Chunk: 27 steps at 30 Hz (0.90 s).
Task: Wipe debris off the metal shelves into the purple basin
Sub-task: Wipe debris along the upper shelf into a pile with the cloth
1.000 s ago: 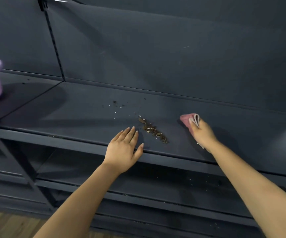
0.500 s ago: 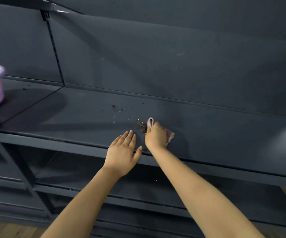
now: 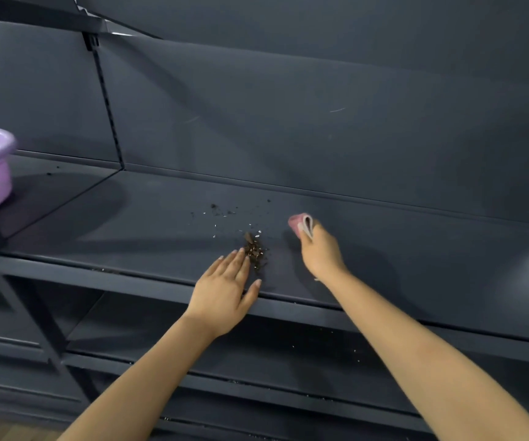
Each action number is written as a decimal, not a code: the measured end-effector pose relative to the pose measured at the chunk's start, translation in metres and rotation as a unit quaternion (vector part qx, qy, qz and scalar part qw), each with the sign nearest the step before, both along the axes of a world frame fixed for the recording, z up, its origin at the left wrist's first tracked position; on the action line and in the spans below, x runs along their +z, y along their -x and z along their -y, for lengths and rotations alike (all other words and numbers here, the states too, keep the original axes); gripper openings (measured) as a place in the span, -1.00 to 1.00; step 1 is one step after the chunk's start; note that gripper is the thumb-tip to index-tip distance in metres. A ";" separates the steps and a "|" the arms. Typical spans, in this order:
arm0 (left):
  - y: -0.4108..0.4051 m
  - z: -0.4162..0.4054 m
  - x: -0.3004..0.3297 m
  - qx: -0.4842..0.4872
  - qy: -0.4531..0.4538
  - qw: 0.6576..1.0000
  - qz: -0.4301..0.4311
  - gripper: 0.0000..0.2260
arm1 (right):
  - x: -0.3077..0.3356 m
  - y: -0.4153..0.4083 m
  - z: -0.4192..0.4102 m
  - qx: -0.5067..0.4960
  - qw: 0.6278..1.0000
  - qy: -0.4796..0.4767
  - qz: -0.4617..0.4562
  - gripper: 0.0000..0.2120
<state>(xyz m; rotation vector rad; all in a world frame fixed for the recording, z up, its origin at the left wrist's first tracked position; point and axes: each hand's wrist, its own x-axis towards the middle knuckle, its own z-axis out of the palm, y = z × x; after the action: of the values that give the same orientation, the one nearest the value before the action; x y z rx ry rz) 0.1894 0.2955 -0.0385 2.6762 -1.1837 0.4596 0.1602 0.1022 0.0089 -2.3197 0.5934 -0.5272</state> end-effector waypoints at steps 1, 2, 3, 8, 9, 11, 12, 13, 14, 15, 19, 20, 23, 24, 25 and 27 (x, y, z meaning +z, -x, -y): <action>-0.004 -0.005 0.000 0.012 0.000 1.000 0.012 -0.11 | 0.002 0.005 0.011 -0.013 1.000 0.016 -0.018 -0.73; -0.010 -0.013 0.000 0.026 -0.003 1.000 0.004 -0.20 | 0.003 0.010 0.022 -0.029 0.998 0.030 -0.040 -0.72; -0.017 -0.021 -0.001 0.039 -0.001 0.999 0.008 -0.26 | 0.004 0.015 0.031 -0.047 0.996 0.046 -0.066 -0.72; -0.036 -0.055 -0.008 0.061 0.026 0.997 0.050 -0.29 | -0.009 0.021 0.044 -0.052 0.982 0.148 -0.107 -0.65; -0.038 -0.058 -0.011 0.060 0.041 0.996 0.059 -0.30 | -0.012 0.016 0.039 -0.038 0.980 0.167 -0.098 -0.66; -0.039 -0.058 -0.016 0.056 0.068 0.994 0.069 -0.31 | -0.013 0.004 0.023 -0.009 0.980 0.185 -0.076 -0.68; -0.039 -0.058 -0.018 0.054 0.080 0.993 0.072 -0.32 | -0.012 -0.003 0.012 0.006 0.980 0.190 -0.067 -0.67; -0.040 -0.057 -0.020 0.052 0.088 0.992 0.078 -0.32 | -0.011 -0.010 0.001 0.024 0.979 0.193 -0.059 -0.66; -0.041 -0.057 -0.020 0.050 0.090 0.992 0.078 -0.32 | -0.012 -0.018 -0.010 0.042 0.979 0.191 -0.054 -0.66; -0.041 -0.057 -0.020 0.048 0.093 0.991 0.079 -0.32 | -0.012 -0.026 -0.021 0.058 0.980 0.184 -0.053 -0.65; -0.041 -0.058 -0.019 0.044 0.098 0.991 0.085 -0.32 | -0.011 -0.048 -0.060 0.107 0.980 0.157 -0.050 -0.65; -0.041 -0.058 -0.020 0.043 0.100 0.990 0.086 -0.33 | -0.011 -0.050 -0.066 0.117 0.980 0.154 -0.053 -0.66; -0.041 -0.058 -0.019 0.041 0.100 0.990 0.088 -0.33 | -0.015 -0.057 -0.062 0.139 0.979 0.132 -0.064 -0.70; -0.041 -0.058 -0.019 0.043 0.100 0.990 0.088 -0.33 | -0.014 -0.055 -0.057 0.140 0.982 0.114 -0.054 -0.66; -0.042 -0.058 -0.019 0.044 0.100 0.990 0.088 -0.33 | -0.013 -0.053 -0.051 0.139 0.985 0.096 -0.034 -0.60; -0.041 -0.059 -0.019 0.047 0.097 0.991 0.083 -0.33 | -0.010 -0.046 -0.030 0.126 0.990 0.062 0.013 -0.55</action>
<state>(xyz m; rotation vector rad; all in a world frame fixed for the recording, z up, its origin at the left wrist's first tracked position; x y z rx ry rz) 0.2307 0.3544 -0.0573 2.5728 -0.9976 0.7845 0.2061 0.1325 -0.0011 -2.4542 0.2555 -0.4849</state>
